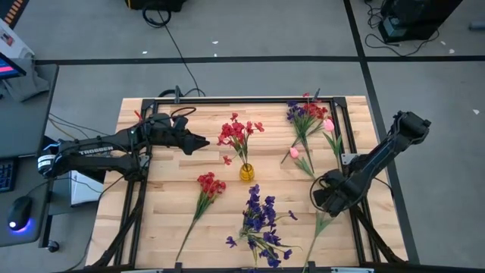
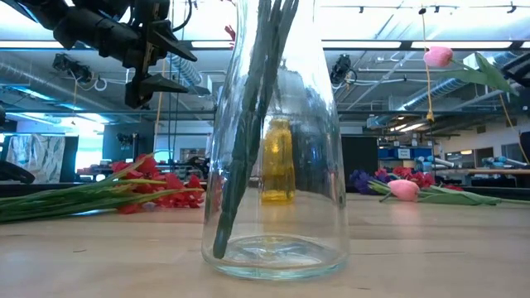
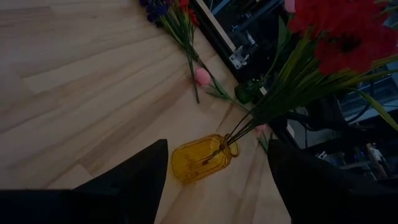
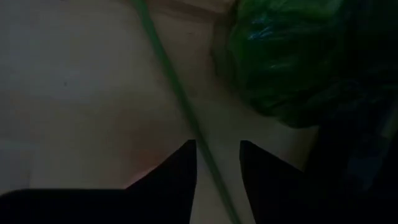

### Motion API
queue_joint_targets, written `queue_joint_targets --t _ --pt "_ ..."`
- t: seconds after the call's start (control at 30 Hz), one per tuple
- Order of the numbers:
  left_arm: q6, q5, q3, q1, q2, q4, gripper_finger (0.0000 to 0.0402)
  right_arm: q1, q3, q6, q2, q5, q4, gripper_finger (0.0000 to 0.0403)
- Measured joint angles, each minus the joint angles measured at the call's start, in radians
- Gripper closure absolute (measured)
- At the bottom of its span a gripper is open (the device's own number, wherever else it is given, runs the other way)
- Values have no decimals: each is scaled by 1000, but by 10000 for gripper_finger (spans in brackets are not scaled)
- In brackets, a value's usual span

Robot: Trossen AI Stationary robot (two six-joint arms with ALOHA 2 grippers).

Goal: Sort flowers into vase by color
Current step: Put the bottom left pink tulip into the green vase

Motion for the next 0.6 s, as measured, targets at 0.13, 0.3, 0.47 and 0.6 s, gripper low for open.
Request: queue_joint_targets --t 0.13,0.3,0.47,0.6 --pt "-2 0 0 0 0 0 122 12 -33 34 0 -2 24 272" --pt "-3 0 0 0 0 0 122 14 -54 47 -2 0 77 273" --pt "-2 0 0 0 0 0 122 13 -55 76 -1 5 90 277" --pt "-1 0 0 0 0 0 122 13 -55 76 -1 5 98 310"
